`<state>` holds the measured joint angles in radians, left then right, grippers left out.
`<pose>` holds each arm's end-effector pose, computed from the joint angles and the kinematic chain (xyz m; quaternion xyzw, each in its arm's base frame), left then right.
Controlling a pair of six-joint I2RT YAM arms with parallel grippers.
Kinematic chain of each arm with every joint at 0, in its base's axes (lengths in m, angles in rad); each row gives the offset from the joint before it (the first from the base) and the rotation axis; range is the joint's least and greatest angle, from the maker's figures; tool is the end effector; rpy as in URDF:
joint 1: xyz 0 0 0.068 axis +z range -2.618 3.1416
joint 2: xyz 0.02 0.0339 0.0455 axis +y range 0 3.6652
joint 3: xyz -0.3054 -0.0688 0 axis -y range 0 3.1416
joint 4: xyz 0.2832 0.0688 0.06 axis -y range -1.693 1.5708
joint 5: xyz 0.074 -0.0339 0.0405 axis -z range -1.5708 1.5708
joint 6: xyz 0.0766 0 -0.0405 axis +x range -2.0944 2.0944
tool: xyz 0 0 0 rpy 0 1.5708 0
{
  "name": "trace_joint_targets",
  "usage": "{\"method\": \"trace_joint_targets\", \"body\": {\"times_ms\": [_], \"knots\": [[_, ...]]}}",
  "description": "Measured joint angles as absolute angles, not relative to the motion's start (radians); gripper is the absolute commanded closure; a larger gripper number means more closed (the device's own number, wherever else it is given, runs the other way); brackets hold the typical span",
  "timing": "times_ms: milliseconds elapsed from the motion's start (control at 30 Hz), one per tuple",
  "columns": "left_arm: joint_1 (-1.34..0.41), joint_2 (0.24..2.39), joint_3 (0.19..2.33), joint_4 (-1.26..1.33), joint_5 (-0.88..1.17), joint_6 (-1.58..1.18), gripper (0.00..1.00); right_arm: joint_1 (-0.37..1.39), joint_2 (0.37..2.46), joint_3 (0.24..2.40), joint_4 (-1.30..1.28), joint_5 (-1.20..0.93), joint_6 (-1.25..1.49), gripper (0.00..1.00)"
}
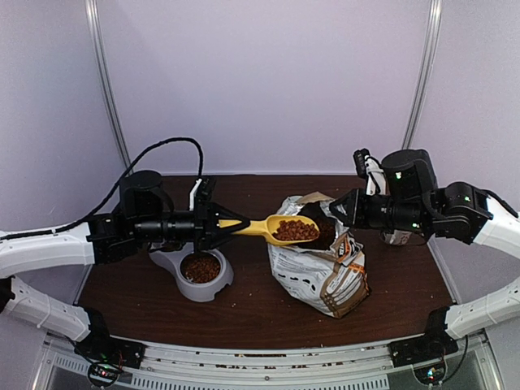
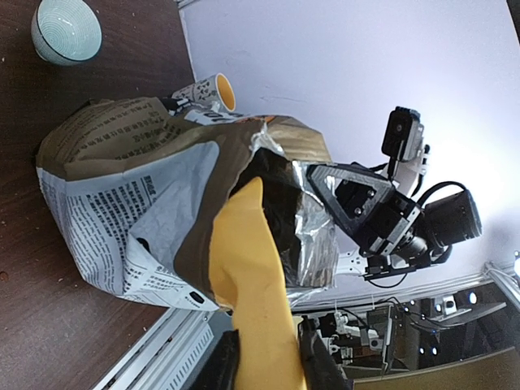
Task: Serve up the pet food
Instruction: Place the pet food in the pet food bowl.
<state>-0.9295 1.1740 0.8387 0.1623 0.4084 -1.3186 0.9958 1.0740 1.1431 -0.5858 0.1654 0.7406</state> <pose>0.1738 -0.2837 0.3338 -0.0169 0.7607 -0.6352 0.1322 0.1644 0.2305 0.3875 -0.0684 0.8596 0.3364 0.3784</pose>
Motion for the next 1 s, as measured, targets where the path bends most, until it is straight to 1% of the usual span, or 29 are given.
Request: {"method": "trace_joint_targets", "body": {"times_ms": [533, 1000], "knots": [[-0.918, 1.155, 0.813, 0.261, 0.405, -1.395, 1.00, 0.986, 1.072, 1.143, -0.587, 0.182, 0.741, 1.00], [-0.915, 1.152, 0.815, 0.291, 0.458, -1.390, 1.00, 0.982, 1.066, 1.143, -0.591, 0.196, 0.746, 1.00]]}}
